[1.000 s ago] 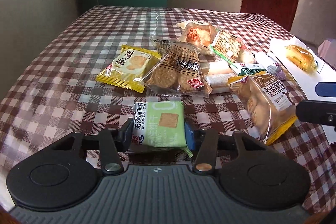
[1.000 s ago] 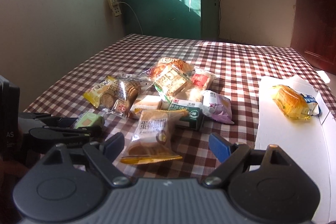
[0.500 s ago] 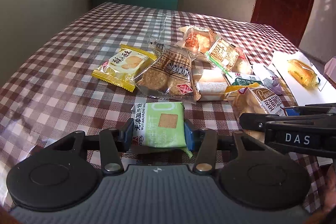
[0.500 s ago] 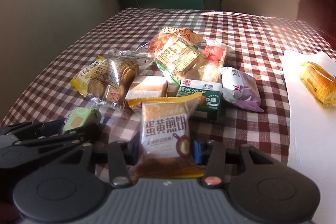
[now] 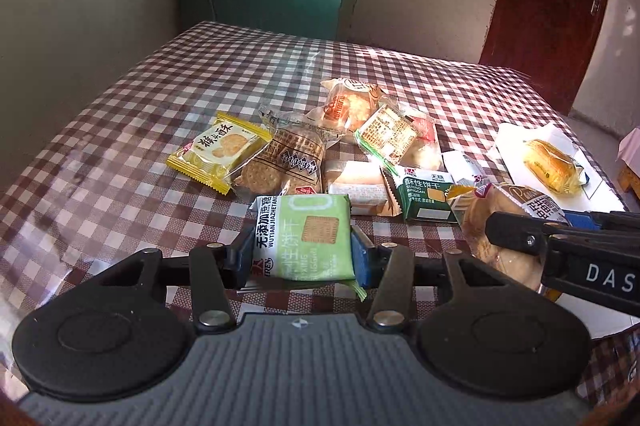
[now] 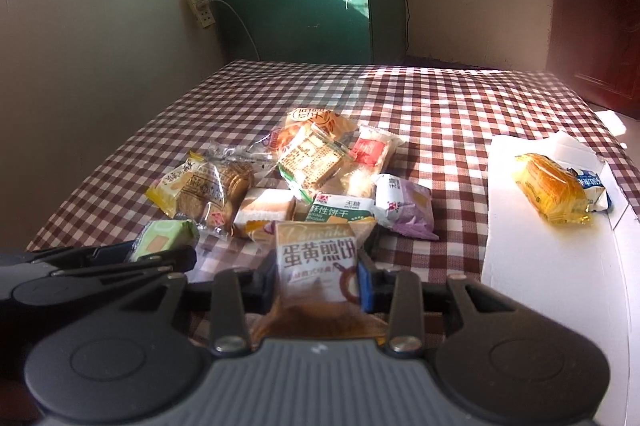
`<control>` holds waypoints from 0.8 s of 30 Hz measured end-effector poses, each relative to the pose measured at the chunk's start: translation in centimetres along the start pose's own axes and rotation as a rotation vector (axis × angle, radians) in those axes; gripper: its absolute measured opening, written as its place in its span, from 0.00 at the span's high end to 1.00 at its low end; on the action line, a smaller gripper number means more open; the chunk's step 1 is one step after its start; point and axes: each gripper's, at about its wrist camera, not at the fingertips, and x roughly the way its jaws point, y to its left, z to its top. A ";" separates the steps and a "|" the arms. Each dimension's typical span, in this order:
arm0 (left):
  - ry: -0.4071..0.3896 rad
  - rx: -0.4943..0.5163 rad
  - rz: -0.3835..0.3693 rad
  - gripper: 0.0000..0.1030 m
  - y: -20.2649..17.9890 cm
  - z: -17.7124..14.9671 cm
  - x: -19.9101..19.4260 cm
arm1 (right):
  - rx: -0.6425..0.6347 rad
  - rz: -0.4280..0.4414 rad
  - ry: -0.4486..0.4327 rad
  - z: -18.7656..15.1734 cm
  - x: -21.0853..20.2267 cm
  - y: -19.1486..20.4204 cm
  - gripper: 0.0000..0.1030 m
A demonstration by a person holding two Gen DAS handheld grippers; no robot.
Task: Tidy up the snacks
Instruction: 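Carry the green cracker pack and egg pancake bag toward the white tray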
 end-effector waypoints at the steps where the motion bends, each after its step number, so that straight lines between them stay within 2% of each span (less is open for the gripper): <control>1: -0.003 0.000 -0.007 0.44 -0.2 0.1 -0.2 | 0.002 -0.002 -0.008 0.1 -0.5 -0.2 0.65; 15: -0.044 0.053 -0.017 0.44 -3.2 0.8 -2.9 | 0.027 -0.044 -0.085 0.5 -5.3 -2.5 0.65; 24: -0.028 0.059 -0.025 0.44 -3.9 1.2 -3.5 | 0.041 -0.046 -0.100 0.7 -6.4 -3.5 0.65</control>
